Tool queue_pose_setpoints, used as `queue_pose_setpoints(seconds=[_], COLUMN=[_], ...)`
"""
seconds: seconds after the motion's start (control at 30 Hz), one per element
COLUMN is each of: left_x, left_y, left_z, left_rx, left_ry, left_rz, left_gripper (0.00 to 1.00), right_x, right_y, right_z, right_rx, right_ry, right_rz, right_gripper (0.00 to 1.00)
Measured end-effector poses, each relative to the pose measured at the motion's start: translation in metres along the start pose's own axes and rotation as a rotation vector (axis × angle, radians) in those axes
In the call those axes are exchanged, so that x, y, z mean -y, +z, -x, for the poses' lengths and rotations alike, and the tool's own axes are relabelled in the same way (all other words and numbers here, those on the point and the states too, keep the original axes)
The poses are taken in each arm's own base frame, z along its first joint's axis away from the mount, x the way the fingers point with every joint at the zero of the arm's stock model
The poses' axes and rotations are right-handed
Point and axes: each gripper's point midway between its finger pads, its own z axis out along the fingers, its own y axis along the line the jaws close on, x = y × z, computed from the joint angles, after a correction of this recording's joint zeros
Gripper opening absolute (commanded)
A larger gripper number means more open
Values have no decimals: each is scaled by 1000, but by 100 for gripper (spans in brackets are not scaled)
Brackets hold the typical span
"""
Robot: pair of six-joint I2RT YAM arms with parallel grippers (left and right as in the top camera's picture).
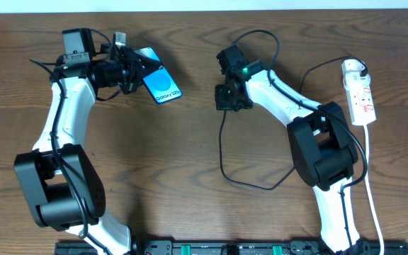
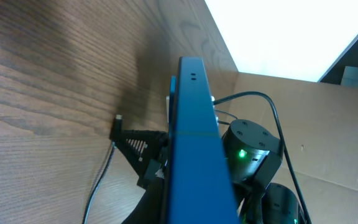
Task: Plug charger to phone and switch on socket
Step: 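Grasp the USB-C plug with the right gripper and lift it, then carry the USB-C plug left toward the phone's bottom port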
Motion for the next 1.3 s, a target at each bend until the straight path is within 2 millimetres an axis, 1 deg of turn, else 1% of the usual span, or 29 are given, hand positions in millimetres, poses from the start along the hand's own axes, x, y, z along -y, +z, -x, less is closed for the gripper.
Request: queue_pose_setpoints(seconds=[0.17,0.23,0.3,0.37,0.43,0.53,0.6,0.67,0.87,1.07,1.17,1.3], left_x=[0,0,0,0,2,4,6,8,12,15,26,42], left_y=[0,0,0,0,0,0,0,0,-1,-1,-2,-4], left_z=[0,0,0,0,-2,-4,-5,-7,-10,-10,-6,-3], left_rx=[0,0,0,-2,-10,-22,-30,-38,-58,-63,-57,-59], left_ry=[0,0,0,-2,-2,-3,-2,-2,-1,5,70,161], left_rz=[0,0,0,-1,-10,-26,-36,-46,-72,-84,-130,-201], left_gripper=[7,7,8,7,8,8,7,7,8,7,7,8], right_x=[-19,-24,-27,-32,-38,-47,-50,-48,-39,-45,-50,-58], right_y=[-4,-9,-19,-33,-53,-84,-100,-114,-144,-157,-162,-172], right_z=[-5,-6,-6,-5,-5,-10,-15,-22,-40,-50,-53,-52], right_rx=[-39,-49,-53,-47,-37,-25,-27,-39,-47,8,27,57], right_ry=[-142,-199,-246,-297,-349,-420,-449,-463,-483,-501,-489,-491], right_rz=[146,217,280,358,444,598,689,775,964,1127,1193,1261], right_gripper=[1,1,1,1,1,1,1,2,2,2,1,2])
